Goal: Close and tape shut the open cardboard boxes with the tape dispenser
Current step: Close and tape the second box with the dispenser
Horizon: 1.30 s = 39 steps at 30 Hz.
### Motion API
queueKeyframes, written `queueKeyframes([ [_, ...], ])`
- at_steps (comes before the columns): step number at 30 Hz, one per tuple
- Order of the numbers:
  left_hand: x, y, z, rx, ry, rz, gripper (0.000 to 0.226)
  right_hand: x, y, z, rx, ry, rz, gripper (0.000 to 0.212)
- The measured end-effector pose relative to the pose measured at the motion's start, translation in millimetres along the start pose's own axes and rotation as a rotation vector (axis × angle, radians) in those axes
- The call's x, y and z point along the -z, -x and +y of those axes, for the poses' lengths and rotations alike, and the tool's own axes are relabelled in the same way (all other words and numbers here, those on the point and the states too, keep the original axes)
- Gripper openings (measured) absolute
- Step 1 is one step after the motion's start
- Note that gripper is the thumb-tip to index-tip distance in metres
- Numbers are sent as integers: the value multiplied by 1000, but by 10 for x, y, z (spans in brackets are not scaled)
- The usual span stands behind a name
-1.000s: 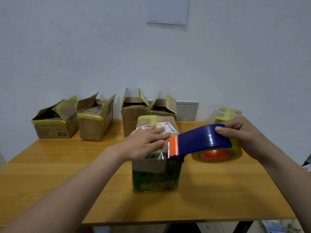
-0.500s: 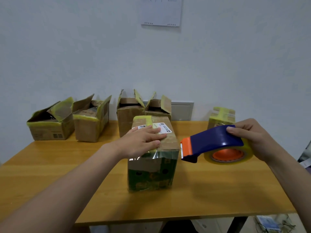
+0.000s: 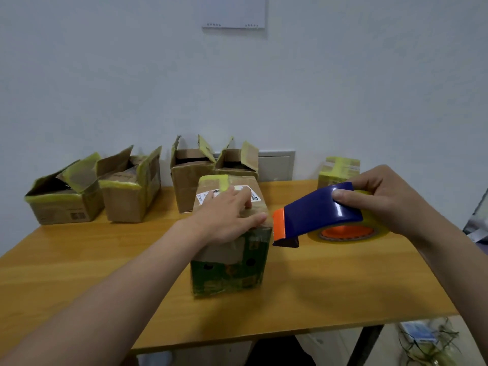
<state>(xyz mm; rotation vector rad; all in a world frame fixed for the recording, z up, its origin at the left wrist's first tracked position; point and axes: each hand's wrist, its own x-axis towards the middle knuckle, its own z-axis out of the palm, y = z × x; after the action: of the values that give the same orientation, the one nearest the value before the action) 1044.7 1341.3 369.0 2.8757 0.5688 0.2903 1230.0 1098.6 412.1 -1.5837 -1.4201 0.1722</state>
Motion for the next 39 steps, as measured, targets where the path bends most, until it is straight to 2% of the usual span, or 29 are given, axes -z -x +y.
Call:
queueKeyframes([
  [7,16,85,-141,11,47,21,46,60,22,23,-26,-30,48,66],
  [11,14,77,-111,6,26,9,45,9,10,19,-45,38,-8,55],
  [13,7,72,-105,12,24,5,43,-56,-10,-55,-27,95,-25,59],
  [15,8,67,-112,15,27,-2,42,-153,-69,-203,6,246,-34,62],
  [18,19,81,-129,11,43,-5,42,-386,-140,-351,62,854,-91,51],
  [19,24,85,-131,11,51,-10,41,-457,-133,-322,39,921,-85,49],
  [21,35,94,-131,10,59,-20,39,-509,-114,-164,-41,847,-90,54],
  [24,42,52,-139,19,46,-30,43,-563,-106,6,-31,836,-35,64],
  [30,130,-89,-117,37,-64,-65,61,-651,-143,108,-28,668,233,42],
  [34,99,-137,-77,52,-89,-97,80,-700,-213,123,-27,525,456,54],
  [37,84,-136,-119,163,-79,-153,101,-756,-305,152,-45,290,618,59],
  [39,126,-126,-190,188,-63,-199,104,-826,-368,149,-74,95,694,59],
])
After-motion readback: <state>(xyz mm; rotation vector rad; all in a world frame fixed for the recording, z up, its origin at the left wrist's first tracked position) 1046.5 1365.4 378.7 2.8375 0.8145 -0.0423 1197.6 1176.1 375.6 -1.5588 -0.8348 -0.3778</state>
